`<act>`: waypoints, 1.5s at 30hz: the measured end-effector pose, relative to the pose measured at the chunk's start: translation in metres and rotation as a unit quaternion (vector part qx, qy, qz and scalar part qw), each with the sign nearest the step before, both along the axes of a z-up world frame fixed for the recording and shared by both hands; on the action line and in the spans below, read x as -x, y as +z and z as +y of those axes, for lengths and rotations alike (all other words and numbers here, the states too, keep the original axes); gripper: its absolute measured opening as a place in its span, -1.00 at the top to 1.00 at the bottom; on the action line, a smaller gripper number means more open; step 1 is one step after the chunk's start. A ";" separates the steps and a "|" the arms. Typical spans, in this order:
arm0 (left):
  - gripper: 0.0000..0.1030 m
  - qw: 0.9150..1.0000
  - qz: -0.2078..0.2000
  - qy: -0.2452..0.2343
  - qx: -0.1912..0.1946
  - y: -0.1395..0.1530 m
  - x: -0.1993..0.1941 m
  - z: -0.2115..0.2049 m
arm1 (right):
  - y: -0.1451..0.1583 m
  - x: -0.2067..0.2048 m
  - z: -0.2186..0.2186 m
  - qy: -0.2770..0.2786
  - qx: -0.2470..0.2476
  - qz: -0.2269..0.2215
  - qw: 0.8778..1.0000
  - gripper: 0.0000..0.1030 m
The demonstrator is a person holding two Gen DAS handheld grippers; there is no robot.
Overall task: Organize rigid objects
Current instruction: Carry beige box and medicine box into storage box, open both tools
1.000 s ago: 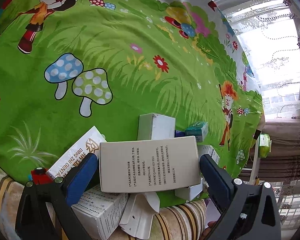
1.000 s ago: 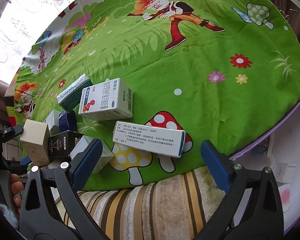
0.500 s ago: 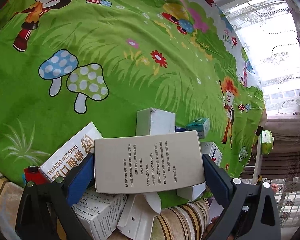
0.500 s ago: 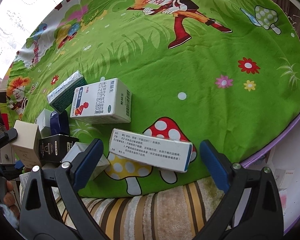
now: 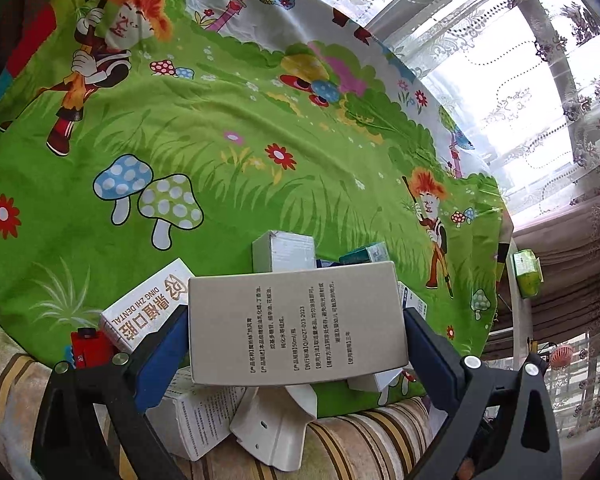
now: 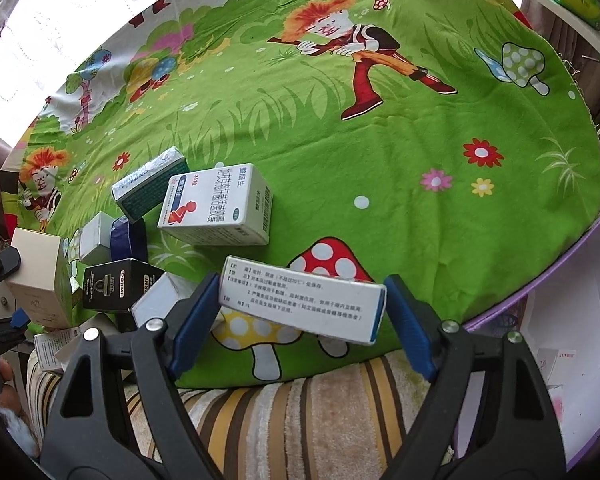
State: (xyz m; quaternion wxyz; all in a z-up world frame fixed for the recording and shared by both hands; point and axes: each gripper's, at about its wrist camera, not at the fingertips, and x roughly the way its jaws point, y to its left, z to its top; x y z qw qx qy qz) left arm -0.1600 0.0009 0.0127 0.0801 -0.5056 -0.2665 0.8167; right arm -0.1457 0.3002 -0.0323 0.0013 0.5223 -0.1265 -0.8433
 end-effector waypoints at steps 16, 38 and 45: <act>-0.96 0.994 0.095 -0.055 0.003 0.032 -0.062 0.044 | 0.029 -0.072 0.025 -0.009 -0.007 0.052 0.999 -0.63; -0.96 0.952 0.127 -0.279 -0.001 0.040 -0.140 0.189 | 0.047 -0.179 0.122 -0.079 -0.083 0.067 0.991 -0.63; -0.96 0.938 0.128 -0.323 0.011 0.039 -0.152 0.221 | 0.055 -0.198 0.140 -0.098 -0.114 0.077 0.986 -0.63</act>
